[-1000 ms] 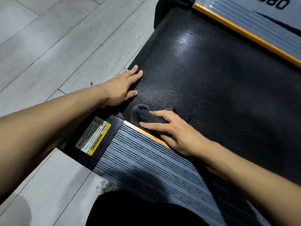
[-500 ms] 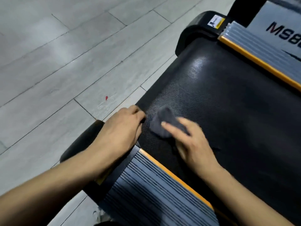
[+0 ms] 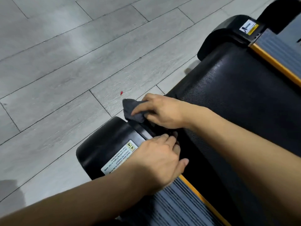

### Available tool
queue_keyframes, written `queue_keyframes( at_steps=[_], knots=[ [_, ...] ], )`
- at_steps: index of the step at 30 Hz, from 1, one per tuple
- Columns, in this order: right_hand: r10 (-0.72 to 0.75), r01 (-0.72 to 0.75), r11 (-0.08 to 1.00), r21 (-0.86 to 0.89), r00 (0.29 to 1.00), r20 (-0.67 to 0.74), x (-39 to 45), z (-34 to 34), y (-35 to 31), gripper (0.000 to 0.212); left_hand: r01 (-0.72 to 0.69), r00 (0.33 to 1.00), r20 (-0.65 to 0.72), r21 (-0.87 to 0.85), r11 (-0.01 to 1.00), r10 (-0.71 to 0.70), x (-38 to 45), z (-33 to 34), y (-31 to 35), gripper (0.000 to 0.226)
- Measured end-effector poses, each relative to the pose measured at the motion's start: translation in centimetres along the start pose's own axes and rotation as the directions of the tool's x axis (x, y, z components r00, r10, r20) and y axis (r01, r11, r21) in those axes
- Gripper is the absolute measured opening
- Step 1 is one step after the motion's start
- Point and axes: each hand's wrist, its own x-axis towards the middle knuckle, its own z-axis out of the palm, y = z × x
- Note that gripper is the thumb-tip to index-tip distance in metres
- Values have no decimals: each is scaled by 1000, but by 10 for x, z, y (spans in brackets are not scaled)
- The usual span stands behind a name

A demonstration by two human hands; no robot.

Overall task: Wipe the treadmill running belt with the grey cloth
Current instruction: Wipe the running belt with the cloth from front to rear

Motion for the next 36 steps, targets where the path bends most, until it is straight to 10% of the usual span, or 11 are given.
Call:
queue_keyframes(
  at_steps=[4,8,19,26,30,36],
  knots=[
    [130,-142,972,-185,989,-75,4,-32,54,41,-12,1000,-27,4,1000,12,-1,6,-5,63],
    [490,-562,815,-139,798,-351,-10,-82,124,38,-43,998,-53,31,999,45,0,4,-8,59],
    [111,-131,982,-139,984,-141,-10,-36,70,49,-1,994,-109,128,992,15,49,-9,-22,21],
    [552,-692,692,-207,691,-467,-16,-142,229,31,52,995,78,128,990,-62,85,-19,-46,57],
    [584,-772,624,-117,561,-586,-13,-148,265,38,59,985,161,24,998,-62,97,-16,-44,62],
    [378,-510,859,-44,691,-616,-45,-84,190,41,71,990,121,6,997,-72,98,-14,-45,62]
  ],
)
